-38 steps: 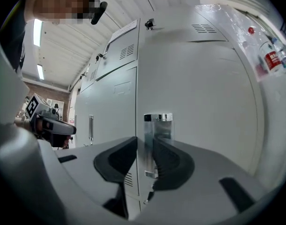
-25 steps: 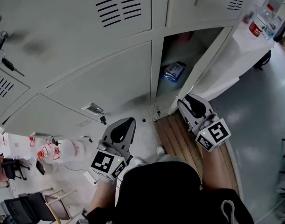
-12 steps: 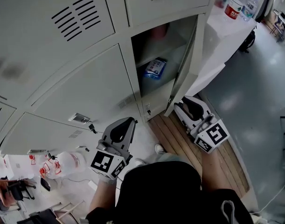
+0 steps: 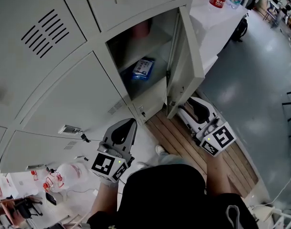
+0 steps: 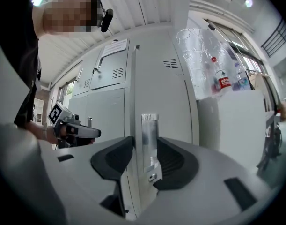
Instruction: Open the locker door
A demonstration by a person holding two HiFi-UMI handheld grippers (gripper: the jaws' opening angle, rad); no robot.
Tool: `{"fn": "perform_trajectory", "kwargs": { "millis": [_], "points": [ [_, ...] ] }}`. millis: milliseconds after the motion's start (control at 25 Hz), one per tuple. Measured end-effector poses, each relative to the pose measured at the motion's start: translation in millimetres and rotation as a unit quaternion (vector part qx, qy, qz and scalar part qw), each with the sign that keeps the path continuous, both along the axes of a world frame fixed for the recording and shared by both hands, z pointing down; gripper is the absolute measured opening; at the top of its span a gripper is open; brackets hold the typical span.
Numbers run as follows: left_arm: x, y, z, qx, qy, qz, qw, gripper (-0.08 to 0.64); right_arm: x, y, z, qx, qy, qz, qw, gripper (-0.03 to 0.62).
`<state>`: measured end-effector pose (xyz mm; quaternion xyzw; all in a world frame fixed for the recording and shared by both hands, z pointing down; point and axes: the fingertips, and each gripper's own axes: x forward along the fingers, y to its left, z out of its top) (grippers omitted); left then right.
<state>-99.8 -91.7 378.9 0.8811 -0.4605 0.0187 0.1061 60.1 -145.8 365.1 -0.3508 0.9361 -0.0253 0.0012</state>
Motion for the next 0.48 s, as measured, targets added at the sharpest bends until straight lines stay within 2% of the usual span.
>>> {"fn": "perform_trajectory", "kwargs": {
  "millis": [480],
  "points": [
    [46, -15, 4, -0.007, -0.008, 0.04, 0.9991, 0.023, 54, -2, 1, 0.0, -0.01, 0.042, 0.999, 0.178]
  ]
}}
